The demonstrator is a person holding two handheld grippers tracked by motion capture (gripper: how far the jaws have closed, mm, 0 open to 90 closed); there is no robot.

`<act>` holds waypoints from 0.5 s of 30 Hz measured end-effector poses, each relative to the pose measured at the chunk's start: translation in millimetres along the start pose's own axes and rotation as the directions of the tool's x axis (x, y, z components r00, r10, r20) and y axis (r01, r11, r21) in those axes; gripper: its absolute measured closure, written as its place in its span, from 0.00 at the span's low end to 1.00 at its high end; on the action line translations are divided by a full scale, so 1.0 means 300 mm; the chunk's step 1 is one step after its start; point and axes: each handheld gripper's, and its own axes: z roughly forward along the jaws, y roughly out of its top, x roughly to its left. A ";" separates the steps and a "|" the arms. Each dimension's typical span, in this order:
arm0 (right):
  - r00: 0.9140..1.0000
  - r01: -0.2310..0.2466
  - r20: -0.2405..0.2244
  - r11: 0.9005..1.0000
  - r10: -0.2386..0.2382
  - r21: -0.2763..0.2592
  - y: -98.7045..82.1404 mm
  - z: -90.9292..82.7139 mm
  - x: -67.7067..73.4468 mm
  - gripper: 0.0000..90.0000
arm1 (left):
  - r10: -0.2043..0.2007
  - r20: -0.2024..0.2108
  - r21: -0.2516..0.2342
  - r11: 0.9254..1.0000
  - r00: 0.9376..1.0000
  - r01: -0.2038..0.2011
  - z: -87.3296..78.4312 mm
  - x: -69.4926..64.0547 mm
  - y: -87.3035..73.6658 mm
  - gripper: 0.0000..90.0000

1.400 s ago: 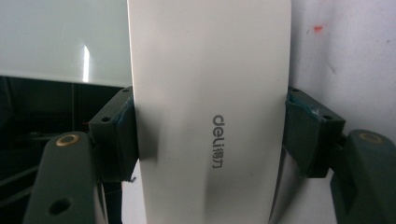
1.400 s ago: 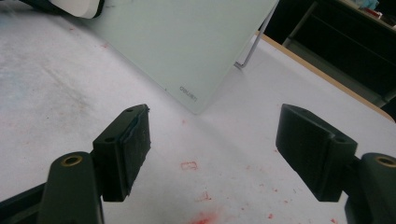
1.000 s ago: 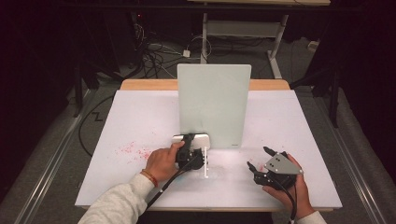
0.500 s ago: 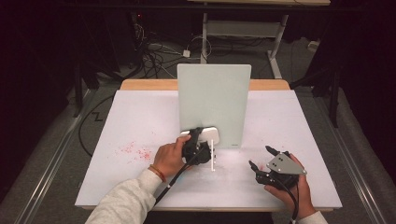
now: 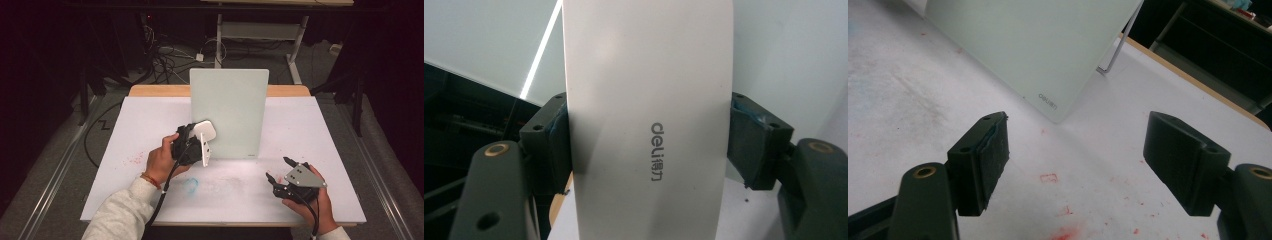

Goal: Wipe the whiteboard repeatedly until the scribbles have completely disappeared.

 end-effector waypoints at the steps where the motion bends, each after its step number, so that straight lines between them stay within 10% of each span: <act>1: 1.000 -0.002 0.001 1.000 0.002 0.000 0.000 0.001 0.001 0.30 | -0.002 0.005 0.000 1.000 1.000 0.002 0.003 -0.012 -0.005 0.32; 9: 1.000 0.010 -0.005 1.000 -0.010 0.003 0.002 0.006 0.004 0.30 | 0.004 0.016 -0.001 1.000 1.000 -0.004 0.016 -0.059 0.050 0.32; 15: 1.000 0.008 -0.004 1.000 -0.008 0.008 -0.002 0.010 0.005 0.30 | -0.066 0.016 -0.020 0.998 0.998 0.066 0.014 -0.007 0.131 0.32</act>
